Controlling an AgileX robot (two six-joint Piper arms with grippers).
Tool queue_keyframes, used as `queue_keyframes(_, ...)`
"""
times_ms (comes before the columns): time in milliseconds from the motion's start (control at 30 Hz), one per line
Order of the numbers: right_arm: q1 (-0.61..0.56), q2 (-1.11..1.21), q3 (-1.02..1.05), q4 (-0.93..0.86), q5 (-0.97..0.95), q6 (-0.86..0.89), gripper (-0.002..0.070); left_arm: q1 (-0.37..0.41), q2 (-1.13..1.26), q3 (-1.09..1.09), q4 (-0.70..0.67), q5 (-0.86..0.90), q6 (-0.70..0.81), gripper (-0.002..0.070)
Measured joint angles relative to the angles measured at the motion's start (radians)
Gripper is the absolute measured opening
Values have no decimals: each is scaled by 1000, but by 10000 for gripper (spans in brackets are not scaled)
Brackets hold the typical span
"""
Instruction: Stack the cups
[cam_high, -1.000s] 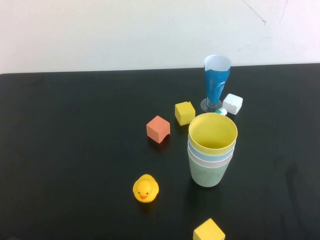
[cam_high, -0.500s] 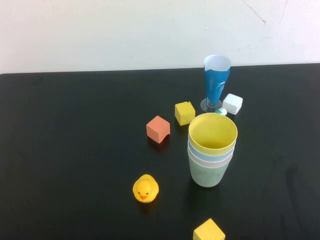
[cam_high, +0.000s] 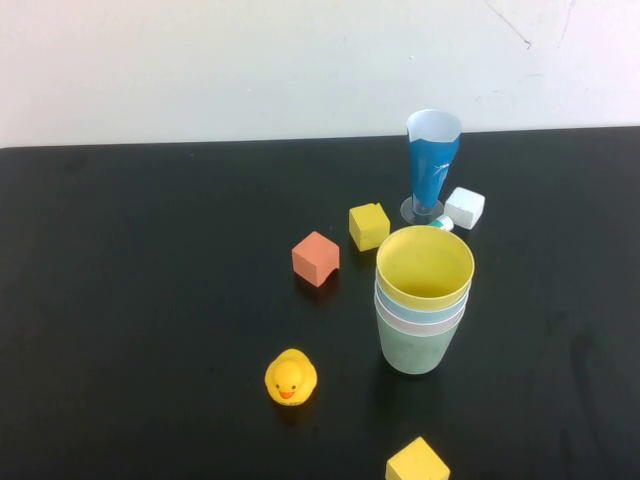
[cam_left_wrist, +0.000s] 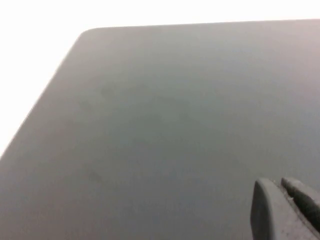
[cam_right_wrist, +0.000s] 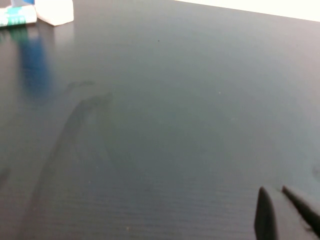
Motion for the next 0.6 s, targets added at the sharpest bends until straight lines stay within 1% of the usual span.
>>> queue_keyframes(100,0,0,0,0,0,0,-1,-36,0,0,-18,38,78,-1)
queue_keyframes(200,0,0,0,0,0,0,-1,-41,0,-2,-23,41,138,-1)
queue_keyframes(467,0,0,0,-1,0,0,-1,7,0,-2,-78,45,166,0)
queue_keyframes(600,0,0,0,-1,0,0,-1,11,0,-2,-78,45,167,-1)
